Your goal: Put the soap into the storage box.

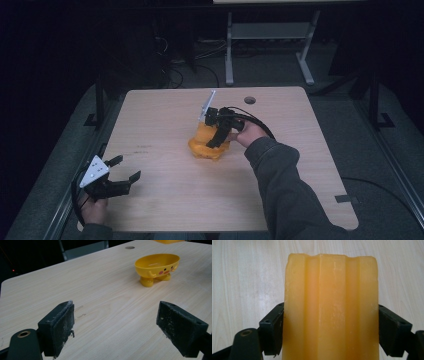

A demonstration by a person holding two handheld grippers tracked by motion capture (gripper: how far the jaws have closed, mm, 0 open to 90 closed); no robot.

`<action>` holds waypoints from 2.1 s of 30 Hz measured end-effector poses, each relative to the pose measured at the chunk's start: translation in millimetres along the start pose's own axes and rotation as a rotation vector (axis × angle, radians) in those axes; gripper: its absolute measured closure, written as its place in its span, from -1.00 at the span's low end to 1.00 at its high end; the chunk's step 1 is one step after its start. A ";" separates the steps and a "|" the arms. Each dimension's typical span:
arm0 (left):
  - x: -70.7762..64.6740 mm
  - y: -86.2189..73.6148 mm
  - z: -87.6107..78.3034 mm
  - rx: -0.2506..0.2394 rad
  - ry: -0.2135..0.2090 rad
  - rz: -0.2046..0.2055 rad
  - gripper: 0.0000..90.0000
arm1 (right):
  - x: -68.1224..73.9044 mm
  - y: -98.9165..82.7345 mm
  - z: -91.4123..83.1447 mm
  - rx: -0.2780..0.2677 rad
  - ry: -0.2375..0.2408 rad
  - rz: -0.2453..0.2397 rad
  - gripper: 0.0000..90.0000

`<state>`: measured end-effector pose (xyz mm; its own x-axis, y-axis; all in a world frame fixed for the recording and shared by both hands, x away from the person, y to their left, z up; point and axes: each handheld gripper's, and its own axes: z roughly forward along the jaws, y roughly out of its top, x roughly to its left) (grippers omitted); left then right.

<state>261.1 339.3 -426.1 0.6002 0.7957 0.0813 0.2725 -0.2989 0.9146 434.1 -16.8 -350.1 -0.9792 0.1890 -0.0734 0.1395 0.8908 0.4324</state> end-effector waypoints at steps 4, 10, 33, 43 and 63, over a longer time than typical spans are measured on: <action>0.0 0.0 -0.1 0.001 0.000 0.001 -0.69 | -1.0 2.8 6.7 0.009 0.002 -0.005 -0.54; 0.2 0.1 -0.3 0.001 -0.001 0.002 -0.69 | -1.7 4.6 13.6 0.013 0.008 0.001 -0.54; 0.2 0.0 -0.3 -0.006 0.001 -0.005 -0.69 | -3.9 9.4 38.0 0.029 0.043 0.007 -0.54; 0.5 -0.1 -0.4 -0.009 0.002 -0.004 -0.69 | -4.9 9.9 41.1 0.033 0.048 0.009 -0.55; 0.5 0.0 -0.5 -0.010 0.004 -0.004 -0.69 | -4.4 9.4 45.8 0.054 0.043 0.005 -0.55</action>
<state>261.0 339.9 -425.8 0.5960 0.7991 0.0788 0.2673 -0.2900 0.9189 446.4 9.7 -386.8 -0.9838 0.1764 -0.0322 0.1509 0.9113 0.3831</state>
